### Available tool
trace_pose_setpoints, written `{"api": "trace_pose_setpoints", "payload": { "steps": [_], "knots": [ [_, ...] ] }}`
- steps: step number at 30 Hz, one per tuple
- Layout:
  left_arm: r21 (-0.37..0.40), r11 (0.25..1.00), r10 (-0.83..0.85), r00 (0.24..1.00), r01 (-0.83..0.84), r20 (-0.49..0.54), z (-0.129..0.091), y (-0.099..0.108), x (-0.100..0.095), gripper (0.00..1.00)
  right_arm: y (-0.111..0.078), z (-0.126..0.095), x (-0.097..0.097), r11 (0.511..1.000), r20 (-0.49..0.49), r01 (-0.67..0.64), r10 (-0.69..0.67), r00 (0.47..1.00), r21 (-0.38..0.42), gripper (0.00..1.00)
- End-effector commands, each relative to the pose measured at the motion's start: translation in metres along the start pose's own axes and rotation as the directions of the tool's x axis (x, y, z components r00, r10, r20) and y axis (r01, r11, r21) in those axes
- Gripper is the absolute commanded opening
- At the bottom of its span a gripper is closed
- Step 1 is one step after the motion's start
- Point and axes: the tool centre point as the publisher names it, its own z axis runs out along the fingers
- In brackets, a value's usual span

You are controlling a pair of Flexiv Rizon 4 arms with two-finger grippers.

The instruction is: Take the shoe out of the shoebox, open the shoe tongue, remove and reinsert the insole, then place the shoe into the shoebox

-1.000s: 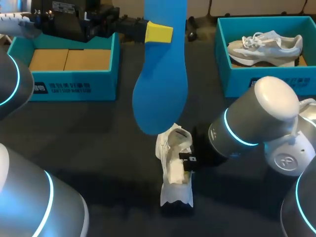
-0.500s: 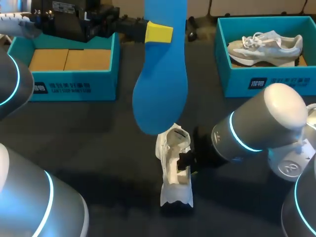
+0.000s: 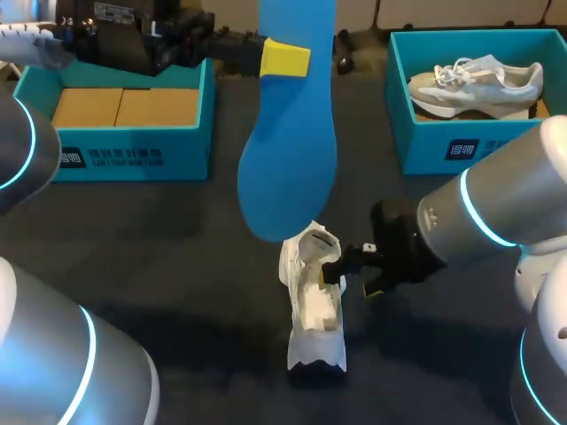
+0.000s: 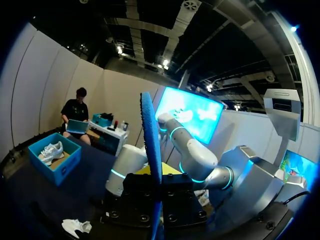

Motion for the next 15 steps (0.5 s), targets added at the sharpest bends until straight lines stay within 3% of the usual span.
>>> {"api": "trace_pose_setpoints", "payload": {
  "steps": [1,3,11,15],
  "knots": [
    [-0.003,1.000,0.000,1.000,0.000,-0.001,0.001,-0.001,-0.001,0.00,-0.004,-0.013,-0.002,1.000,-0.002,0.000,0.000,1.000,-0.002,1.00],
    [-0.003,1.000,0.000,1.000,0.000,-0.001,0.001,-0.001,-0.001,0.00,-0.004,-0.013,-0.002,1.000,-0.002,0.000,0.000,1.000,-0.002,1.00],
    [-0.003,1.000,0.000,1.000,0.000,-0.001,0.001,-0.001,-0.001,0.00,0.021,-0.042,-0.012,0.991,-0.284,-0.134,0.130,0.950,0.006,1.00],
    [-0.003,1.000,0.000,1.000,0.000,-0.001,0.001,-0.001,-0.001,0.00,0.031,-0.053,-0.016,0.990,-0.345,-0.142,0.134,0.929,0.005,1.00]
  ]
}}
